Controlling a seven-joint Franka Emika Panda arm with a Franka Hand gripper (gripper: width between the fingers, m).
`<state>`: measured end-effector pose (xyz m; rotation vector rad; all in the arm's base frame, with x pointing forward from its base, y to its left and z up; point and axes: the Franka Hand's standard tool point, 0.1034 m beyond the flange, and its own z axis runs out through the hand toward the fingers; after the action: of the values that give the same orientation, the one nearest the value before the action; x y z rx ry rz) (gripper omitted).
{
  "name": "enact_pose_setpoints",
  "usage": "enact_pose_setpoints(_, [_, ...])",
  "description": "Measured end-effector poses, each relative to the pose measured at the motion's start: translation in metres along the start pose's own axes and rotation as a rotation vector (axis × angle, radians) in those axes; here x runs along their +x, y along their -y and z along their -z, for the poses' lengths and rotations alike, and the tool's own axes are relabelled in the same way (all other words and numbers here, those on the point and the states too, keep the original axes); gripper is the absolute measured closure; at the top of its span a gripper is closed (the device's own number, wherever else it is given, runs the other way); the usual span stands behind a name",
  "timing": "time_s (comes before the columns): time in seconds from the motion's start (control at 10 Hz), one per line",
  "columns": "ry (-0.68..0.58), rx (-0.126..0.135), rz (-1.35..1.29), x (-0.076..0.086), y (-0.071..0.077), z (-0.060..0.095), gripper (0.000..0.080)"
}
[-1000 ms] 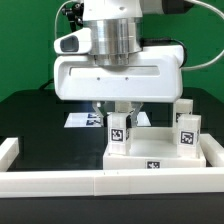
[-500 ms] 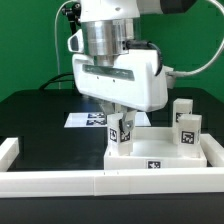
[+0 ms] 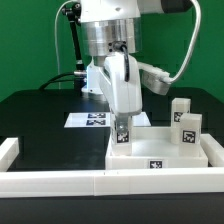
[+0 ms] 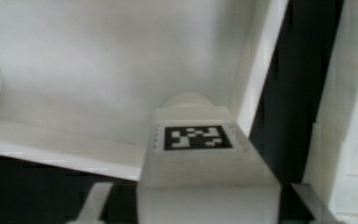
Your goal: Assemble square table
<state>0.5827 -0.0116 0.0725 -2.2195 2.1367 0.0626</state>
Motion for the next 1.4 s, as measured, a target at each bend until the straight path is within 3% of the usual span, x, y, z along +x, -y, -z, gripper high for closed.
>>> enact_pose_setpoints(0.1, [0.0,-0.001,0.002,-0.0003,-0.0003,-0.0005,0.0509])
enact_pose_setpoints(0.2, [0.0,-0.001,0.04,-0.0003,-0.0005,-0.0007,0.0329])
enact_pose_setpoints(0.3, [0.001,-0.003,0.086,-0.0004,-0.0009,-0.0008,0.0212])
enact_pose_setpoints(0.4, [0.001,-0.003,0.18,-0.0011,-0.0009,-0.001,0.0212])
enact_pose_setpoints(0.5, [0.003,-0.003,0.275,-0.0027,-0.0009,-0.0013,0.0162])
enact_pose_setpoints(1.2, [0.0,-0.009,0.967,-0.0033,-0.0012,-0.0014,0.0151])
enact_pose_setpoints(1.4, [-0.013,-0.027,1.143,-0.0022,-0.0015,-0.0009,0.0151])
